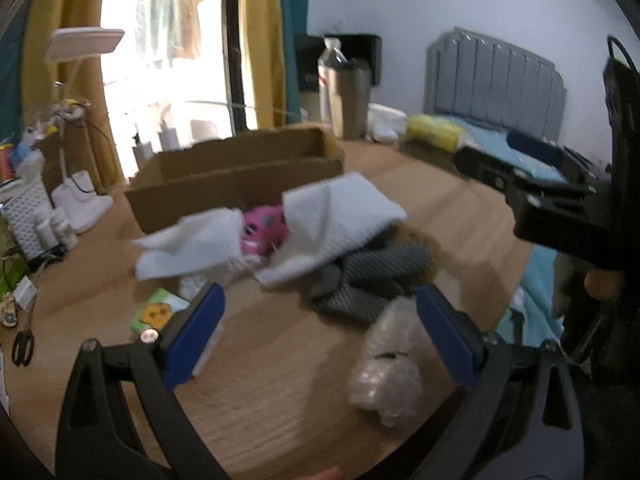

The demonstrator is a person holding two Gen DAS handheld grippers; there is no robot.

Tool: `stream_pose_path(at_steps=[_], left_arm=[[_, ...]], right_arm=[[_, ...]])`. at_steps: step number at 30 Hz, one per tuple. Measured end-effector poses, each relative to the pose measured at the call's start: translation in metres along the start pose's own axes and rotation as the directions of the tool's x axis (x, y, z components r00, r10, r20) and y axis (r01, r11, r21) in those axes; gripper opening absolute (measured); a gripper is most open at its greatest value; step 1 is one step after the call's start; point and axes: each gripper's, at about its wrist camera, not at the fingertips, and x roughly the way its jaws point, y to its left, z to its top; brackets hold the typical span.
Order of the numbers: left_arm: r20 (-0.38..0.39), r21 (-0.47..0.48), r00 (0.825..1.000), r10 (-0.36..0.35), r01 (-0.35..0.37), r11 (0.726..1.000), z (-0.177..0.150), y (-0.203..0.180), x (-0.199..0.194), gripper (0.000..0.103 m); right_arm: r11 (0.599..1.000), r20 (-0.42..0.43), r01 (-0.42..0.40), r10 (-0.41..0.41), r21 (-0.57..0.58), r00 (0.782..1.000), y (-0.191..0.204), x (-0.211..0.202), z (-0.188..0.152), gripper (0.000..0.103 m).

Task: Organize soft objects
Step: 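Grasp the clear bubble-wrap bag with the left tool while the right tool grasps the white cloth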

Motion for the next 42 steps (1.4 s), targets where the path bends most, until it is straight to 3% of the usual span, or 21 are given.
stream_pose_path(at_steps=[4,10,12,18,25,29,34,37,42], left_arm=[[-0.075,0.032,0.997,-0.020,0.023,0.999,-0.007,-0.009,0.012,0.098],[-0.110,0.038,0.992,-0.064,0.069,0.997,-0.011,-0.014,0.017,0.094],[-0.117,0.042,0.991,-0.072,0.078,0.996,-0.012,-0.014,0.017,0.079],[-0.169,-0.016,0.978,-0.123,0.122,0.992,-0.021,-0.005,0.025,0.050],[-0.164,-0.067,0.977,-0.134,0.124,0.990,-0.027,0.007,0.023,0.045],[-0.120,-0.090,0.984,-0.131,0.121,0.989,-0.026,0.017,0.013,0.044],[-0.050,-0.126,0.991,-0.123,0.116,0.985,-0.019,0.034,-0.002,0.044],[-0.012,-0.132,0.993,-0.116,0.114,0.985,-0.014,0.039,-0.009,0.044],[0.034,-0.138,0.995,-0.093,0.097,0.986,-0.005,0.051,-0.013,0.044]], right_arm=[[1.000,-0.017,-0.002,0.003,0.018,1.000,-0.005,0.007,-0.006,0.101],[0.999,-0.039,-0.023,0.025,0.041,0.999,-0.006,0.019,-0.009,0.101],[0.998,-0.050,-0.039,0.041,0.043,0.998,-0.004,0.025,-0.009,0.101],[0.994,-0.059,-0.109,0.111,0.026,0.992,0.012,0.042,-0.003,0.101],[0.973,-0.152,-0.227,0.232,0.047,0.961,0.030,0.070,0.003,0.099],[0.965,-0.224,-0.254,0.261,0.060,0.939,0.039,0.085,0.002,0.078],[0.962,-0.262,-0.270,0.273,0.051,0.926,0.043,0.089,0.000,0.031],[0.959,-0.258,-0.281,0.280,0.033,0.925,0.046,0.087,0.000,0.011],[0.950,-0.189,-0.308,0.311,0.045,0.931,0.041,0.073,0.011,0.006]])
